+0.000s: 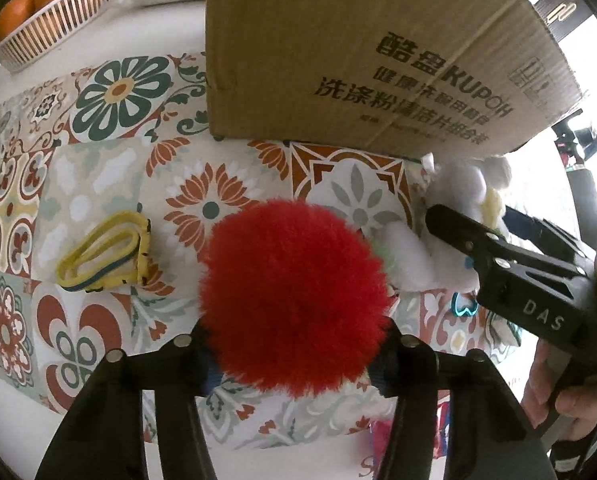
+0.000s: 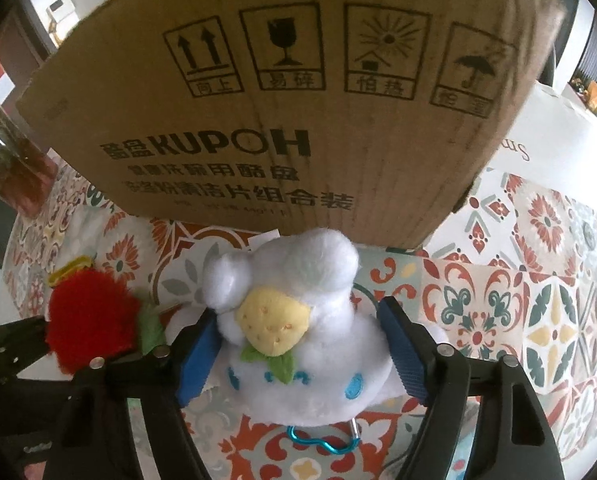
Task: Organize soft objects
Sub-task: 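Grasp the red pompom with the left tool while the right tool grasps the white plush, then carry the pompom with the left tool while the right tool carries the plush over the box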
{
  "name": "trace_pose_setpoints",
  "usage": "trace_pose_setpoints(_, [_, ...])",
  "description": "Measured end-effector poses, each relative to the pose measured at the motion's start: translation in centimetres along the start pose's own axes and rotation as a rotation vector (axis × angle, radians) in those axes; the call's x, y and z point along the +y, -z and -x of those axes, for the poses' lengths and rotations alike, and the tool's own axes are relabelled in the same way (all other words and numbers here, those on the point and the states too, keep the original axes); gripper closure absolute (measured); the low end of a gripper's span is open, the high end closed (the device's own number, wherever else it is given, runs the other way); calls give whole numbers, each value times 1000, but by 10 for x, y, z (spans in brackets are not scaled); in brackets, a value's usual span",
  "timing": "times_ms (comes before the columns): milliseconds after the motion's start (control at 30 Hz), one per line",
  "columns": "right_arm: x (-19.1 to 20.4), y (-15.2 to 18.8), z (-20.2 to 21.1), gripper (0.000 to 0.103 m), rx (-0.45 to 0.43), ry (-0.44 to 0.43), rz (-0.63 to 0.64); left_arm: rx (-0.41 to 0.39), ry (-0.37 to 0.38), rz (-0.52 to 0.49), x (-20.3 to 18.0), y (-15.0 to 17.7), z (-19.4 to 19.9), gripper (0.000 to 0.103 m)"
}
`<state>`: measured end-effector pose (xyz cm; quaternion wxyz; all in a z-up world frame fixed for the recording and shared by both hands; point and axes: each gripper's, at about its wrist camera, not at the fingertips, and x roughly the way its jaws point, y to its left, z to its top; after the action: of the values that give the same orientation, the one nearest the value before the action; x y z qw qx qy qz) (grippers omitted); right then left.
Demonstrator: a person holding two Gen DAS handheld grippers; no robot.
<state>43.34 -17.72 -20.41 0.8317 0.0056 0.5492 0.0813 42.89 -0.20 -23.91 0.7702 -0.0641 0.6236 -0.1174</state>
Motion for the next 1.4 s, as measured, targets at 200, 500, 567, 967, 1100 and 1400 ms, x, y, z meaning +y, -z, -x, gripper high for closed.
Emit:
trace_pose_setpoints(200, [-8, 9, 13, 33, -31, 11, -42, -26, -4, 8, -3, 4, 1, 61])
trace_pose_setpoints(500, [-15, 22, 36, 35, -66, 24, -82, -65, 7, 18, -12, 25, 16, 67])
trace_pose_setpoints(567, [-13, 23, 43, 35, -83, 28, -80, -81, 6, 15, -13, 30, 23, 67])
trace_pose_setpoints(967, [-3, 32, 84, 35, -166, 34, -72, -177, -13, -20, -27, 60, 76, 68])
trace_pose_setpoints(1100, [-1, 34, 100, 35, -200, 37, -70, -206, -13, -28, -32, 57, 89, 68])
trace_pose_setpoints(1400, [0, 35, 138, 35, -282, 26, -74, -286, -12, -57, -44, 48, 115, 68])
